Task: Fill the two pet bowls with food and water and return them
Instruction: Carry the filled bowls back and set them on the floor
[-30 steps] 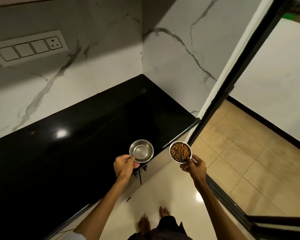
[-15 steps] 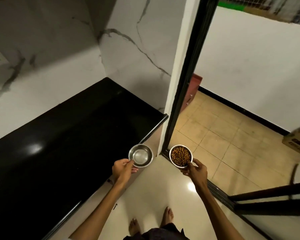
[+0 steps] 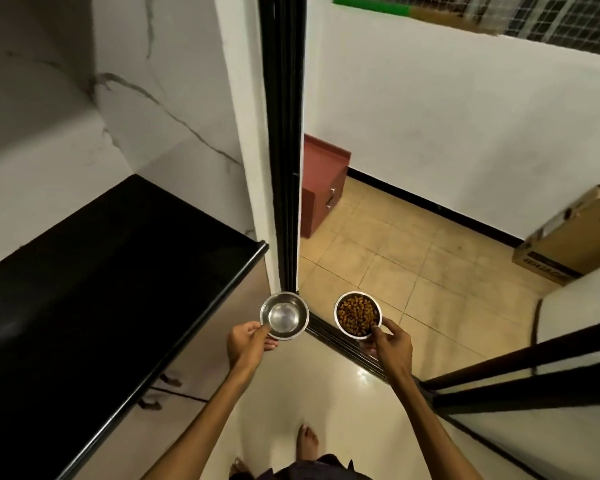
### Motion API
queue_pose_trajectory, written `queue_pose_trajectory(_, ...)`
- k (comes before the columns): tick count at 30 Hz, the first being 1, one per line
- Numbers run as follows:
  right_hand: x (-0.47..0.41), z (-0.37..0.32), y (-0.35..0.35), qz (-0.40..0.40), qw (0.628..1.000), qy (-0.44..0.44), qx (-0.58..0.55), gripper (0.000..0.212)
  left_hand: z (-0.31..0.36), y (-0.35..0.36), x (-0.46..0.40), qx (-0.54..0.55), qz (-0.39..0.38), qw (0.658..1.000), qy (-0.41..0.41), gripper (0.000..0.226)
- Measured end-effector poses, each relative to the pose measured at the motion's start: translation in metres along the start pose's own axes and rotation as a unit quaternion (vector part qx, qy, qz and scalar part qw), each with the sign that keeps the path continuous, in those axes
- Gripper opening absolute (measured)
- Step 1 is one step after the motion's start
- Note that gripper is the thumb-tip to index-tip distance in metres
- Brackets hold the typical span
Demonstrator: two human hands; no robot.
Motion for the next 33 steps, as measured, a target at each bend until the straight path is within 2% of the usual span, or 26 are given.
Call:
queue_pose_trajectory(16, -0.058, 0.005, -0.095, 0.11, 0.993, 0.025, -0.019, 0.029, 0.043, 0.15, -0.02, -0.065, -0.101, 0.992, 0.025, 0.019)
queue_pose_trajectory(27, -0.088, 0.018, -0.109, 0.164, 0.984, 0.061, -0.011, 0.027, 0.053, 0.221, -0.065, -0.109, -0.156, 0.981, 0.024, 0.02)
queue_pose_trajectory(33, -0.113, 0.022, -0.106, 0.206, 0.974, 0.088, -0.044, 0.029, 0.065, 0.253, -0.101, -0.13, -0.171, 0.976, 0.027, 0.018)
Point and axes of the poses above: each hand's wrist, its own x-axis away from the middle knuckle, its own y-axis out of the palm, z = x × y, the point moved 4 cm from there along -x, towards the middle knuckle
